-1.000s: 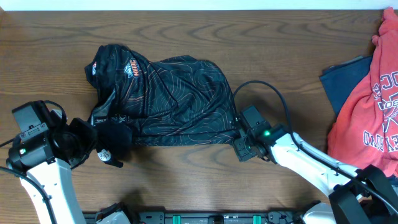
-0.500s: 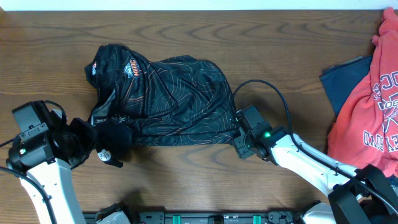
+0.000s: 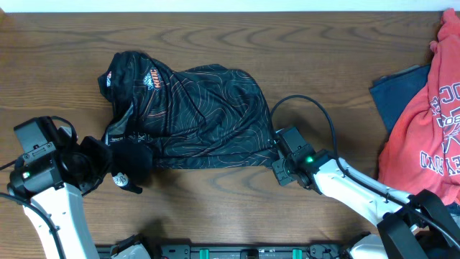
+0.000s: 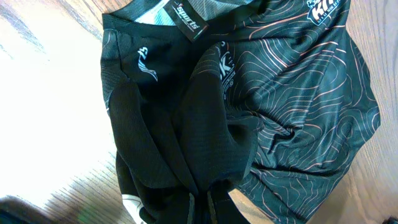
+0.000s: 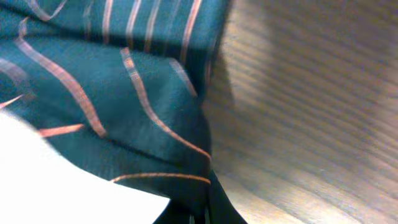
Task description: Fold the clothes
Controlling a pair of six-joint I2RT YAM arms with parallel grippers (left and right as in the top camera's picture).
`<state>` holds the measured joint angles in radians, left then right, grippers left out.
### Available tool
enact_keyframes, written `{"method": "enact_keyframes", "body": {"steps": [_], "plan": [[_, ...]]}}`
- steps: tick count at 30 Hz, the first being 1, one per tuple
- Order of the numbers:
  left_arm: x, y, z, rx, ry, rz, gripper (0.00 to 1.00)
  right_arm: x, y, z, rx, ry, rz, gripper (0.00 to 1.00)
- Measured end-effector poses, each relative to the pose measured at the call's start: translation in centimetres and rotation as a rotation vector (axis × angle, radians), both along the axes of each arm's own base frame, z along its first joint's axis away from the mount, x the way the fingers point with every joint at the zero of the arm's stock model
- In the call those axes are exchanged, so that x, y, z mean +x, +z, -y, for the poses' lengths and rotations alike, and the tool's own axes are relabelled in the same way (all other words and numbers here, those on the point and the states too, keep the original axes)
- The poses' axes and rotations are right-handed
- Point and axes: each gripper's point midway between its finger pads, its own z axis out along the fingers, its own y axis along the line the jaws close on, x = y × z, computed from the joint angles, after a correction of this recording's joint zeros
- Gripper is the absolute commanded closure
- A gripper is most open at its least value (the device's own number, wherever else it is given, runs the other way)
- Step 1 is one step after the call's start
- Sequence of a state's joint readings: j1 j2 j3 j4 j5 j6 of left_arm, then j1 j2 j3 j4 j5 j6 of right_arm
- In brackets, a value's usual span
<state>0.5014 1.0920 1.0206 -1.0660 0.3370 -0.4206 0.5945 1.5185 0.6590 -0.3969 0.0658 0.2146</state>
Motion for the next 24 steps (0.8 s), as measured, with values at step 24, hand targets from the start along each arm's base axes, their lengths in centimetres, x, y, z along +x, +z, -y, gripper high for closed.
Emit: {"method": "enact_keyframes", "body": {"steps": [24], "plan": [[3.5,19.5,4.2,0.187,-0.315,0.469,0.94,7.2,30.1,8.6,-0.048,-0.344,0.459,0.99]]}}
